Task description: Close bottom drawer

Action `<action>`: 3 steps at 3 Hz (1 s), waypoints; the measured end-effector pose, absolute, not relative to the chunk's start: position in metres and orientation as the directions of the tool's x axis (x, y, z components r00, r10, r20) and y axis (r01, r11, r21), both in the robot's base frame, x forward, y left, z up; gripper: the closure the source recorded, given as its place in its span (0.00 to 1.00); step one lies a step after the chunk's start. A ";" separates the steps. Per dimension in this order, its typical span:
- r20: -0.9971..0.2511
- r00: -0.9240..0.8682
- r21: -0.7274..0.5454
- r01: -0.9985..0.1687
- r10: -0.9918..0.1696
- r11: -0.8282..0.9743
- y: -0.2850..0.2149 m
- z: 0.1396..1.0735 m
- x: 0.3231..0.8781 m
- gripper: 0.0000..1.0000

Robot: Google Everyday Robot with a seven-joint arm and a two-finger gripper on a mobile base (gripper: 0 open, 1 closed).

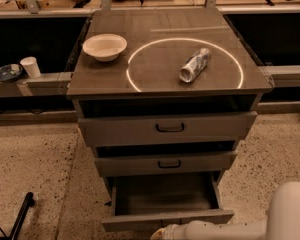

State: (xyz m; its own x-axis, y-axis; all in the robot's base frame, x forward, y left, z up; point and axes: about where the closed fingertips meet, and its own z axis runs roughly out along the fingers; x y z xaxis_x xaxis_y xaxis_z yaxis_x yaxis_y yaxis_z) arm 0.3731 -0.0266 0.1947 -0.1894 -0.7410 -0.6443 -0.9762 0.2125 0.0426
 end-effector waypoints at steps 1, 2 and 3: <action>-0.722 -0.110 -0.019 -0.984 -0.683 0.178 -0.005 0.180 0.381 1.00; -0.750 -0.067 -0.060 -0.984 -0.658 0.168 0.008 0.169 0.387 1.00; -0.771 -0.060 -0.073 -0.980 -0.633 0.183 0.021 0.158 0.401 1.00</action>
Offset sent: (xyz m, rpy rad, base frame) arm 0.0302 0.0494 -0.0401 0.1666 -0.2042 0.0444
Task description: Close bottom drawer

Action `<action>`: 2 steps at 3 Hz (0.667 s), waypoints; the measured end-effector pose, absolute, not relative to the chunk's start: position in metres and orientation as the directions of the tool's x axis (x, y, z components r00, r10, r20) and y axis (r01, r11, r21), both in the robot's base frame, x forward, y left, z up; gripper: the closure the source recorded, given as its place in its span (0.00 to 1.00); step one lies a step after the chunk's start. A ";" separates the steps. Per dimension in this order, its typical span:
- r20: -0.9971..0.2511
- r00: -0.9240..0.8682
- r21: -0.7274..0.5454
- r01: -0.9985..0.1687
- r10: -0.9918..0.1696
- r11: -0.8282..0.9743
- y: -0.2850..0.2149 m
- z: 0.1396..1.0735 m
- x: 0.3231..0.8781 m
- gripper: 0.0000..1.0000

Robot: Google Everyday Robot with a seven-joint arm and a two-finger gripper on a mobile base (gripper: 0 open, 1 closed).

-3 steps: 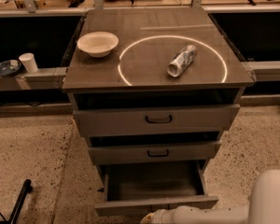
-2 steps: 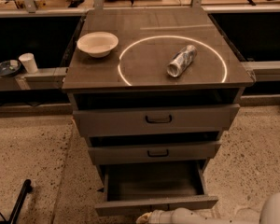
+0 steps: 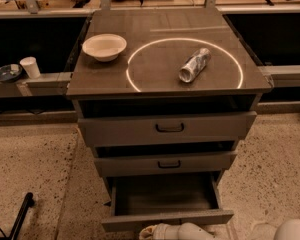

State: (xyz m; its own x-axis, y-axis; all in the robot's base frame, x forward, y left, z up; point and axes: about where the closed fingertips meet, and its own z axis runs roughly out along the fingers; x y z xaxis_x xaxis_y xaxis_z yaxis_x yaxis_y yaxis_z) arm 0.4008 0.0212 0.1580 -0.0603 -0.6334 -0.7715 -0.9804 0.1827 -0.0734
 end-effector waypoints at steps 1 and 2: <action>-0.805 -0.060 -0.076 -0.976 -0.590 0.202 0.034 0.147 0.415 1.00; -0.831 -0.035 -0.084 -0.979 -0.556 0.188 0.047 0.140 0.426 0.82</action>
Offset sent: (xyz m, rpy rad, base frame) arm 0.0414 0.0379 -0.0255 0.1454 -0.0526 0.0221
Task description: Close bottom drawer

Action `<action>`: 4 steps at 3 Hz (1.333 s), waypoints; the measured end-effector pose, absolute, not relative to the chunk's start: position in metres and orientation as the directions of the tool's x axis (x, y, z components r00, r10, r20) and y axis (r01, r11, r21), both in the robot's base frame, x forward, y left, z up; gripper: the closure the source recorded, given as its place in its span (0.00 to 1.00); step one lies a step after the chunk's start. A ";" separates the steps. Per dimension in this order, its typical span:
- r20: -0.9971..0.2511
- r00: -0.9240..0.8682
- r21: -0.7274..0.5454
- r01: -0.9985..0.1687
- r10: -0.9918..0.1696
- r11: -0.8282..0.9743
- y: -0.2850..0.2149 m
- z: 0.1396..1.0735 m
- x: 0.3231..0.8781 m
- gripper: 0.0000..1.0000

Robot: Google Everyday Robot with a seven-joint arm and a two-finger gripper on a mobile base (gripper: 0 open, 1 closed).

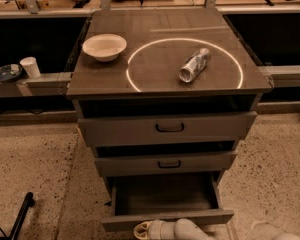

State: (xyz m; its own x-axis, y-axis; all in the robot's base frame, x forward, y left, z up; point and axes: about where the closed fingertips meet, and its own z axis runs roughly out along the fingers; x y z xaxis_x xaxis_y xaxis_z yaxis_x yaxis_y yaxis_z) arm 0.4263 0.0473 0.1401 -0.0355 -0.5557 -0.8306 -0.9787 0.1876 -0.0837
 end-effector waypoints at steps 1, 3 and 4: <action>-0.835 -0.030 -0.086 -0.979 -0.549 0.185 0.050 0.139 0.429 0.57; -0.835 -0.030 -0.086 -0.979 -0.549 0.184 0.050 0.139 0.428 0.10; -0.836 -0.031 -0.085 -0.979 -0.549 0.185 0.050 0.139 0.428 0.00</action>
Offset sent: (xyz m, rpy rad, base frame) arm 0.0022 0.0024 -0.0015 0.0085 -0.0037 0.0038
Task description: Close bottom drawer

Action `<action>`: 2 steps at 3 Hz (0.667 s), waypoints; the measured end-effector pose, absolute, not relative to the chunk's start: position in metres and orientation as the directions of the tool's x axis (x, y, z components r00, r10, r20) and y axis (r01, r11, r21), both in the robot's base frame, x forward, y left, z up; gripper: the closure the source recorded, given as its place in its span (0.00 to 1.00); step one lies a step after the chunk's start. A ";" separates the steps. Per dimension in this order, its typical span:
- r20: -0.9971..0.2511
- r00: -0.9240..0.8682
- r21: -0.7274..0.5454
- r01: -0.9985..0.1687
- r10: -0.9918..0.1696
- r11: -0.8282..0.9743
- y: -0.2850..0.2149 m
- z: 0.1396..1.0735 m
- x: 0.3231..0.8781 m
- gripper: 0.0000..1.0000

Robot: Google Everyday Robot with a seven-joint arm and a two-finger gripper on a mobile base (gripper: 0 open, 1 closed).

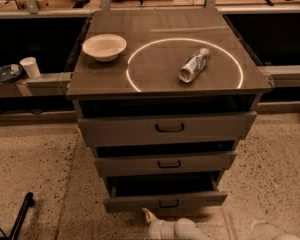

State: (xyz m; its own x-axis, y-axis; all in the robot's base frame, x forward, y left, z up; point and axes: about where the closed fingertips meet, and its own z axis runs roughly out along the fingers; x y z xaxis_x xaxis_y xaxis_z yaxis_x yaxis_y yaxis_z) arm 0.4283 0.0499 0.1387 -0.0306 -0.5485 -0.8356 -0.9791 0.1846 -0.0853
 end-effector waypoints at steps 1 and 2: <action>-0.836 -0.031 -0.085 -0.979 -0.548 0.185 0.050 0.139 0.428 0.00; -0.843 -0.028 -0.075 -0.983 -0.537 0.169 0.048 0.141 0.430 0.15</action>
Offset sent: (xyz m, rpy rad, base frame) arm 0.0078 -0.0092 0.0091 0.0383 0.0193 0.0469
